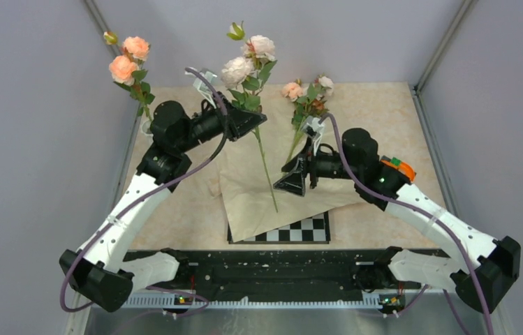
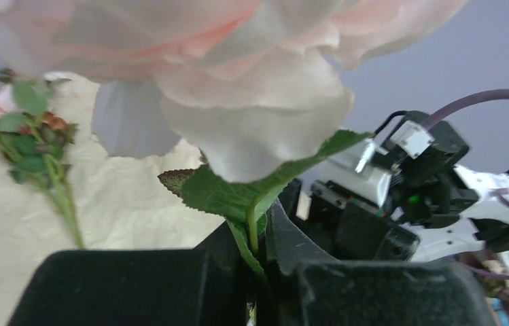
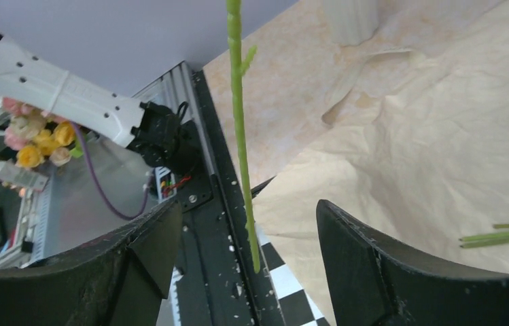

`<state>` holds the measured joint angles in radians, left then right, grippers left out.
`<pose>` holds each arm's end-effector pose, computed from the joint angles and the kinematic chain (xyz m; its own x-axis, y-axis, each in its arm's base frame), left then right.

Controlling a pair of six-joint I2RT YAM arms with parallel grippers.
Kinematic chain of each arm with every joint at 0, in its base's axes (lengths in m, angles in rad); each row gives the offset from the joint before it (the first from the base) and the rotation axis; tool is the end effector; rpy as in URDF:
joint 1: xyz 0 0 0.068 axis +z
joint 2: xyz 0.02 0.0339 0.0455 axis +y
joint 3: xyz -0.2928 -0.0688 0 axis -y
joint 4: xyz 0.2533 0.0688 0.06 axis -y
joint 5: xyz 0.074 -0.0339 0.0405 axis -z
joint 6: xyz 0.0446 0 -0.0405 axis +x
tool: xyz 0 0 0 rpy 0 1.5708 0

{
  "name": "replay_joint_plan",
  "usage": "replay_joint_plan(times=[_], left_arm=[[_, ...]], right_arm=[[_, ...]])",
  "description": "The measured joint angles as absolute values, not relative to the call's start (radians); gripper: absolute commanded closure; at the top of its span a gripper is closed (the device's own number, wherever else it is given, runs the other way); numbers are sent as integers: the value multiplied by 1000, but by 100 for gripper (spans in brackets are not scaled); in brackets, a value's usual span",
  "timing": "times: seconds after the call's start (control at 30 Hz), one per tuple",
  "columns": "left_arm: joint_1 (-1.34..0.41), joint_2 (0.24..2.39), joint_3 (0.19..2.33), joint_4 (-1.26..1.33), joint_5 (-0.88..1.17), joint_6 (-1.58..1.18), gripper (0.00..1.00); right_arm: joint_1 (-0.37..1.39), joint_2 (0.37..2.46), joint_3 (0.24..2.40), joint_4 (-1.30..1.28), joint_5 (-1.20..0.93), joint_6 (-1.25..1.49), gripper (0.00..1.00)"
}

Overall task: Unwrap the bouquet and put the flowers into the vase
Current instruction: Pick up the fake flower from the wrapping paper, then insert the fake flower into the vase.

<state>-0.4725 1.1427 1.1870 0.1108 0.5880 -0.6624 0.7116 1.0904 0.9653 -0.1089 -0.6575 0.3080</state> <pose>0.2190 -0.1397 0.4682 -0.4246 -0.3577 -0.8318 0.7680 0.3443 -0.5401 0.1714 0.1838 0.3757 -0.4605 -0.0803 -0.8840 -0.8684 0.2472 0.4299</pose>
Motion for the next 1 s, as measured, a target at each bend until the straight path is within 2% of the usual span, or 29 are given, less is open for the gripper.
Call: replay_joint_plan(times=[0.3, 0.47, 0.7, 1.0], left_arm=[[-272, 1049, 1269, -135, 597, -307, 100], [-128, 1024, 1304, -199, 530, -157, 100], [-17, 1045, 1383, -223, 445, -45, 100], [104, 1089, 1531, -203, 320, 13, 100]], right_arm=[[679, 968, 957, -130, -414, 311, 17], [552, 937, 924, -147, -334, 355, 18], [357, 930, 848, -168, -337, 432, 18], [312, 927, 811, -170, -364, 484, 18]])
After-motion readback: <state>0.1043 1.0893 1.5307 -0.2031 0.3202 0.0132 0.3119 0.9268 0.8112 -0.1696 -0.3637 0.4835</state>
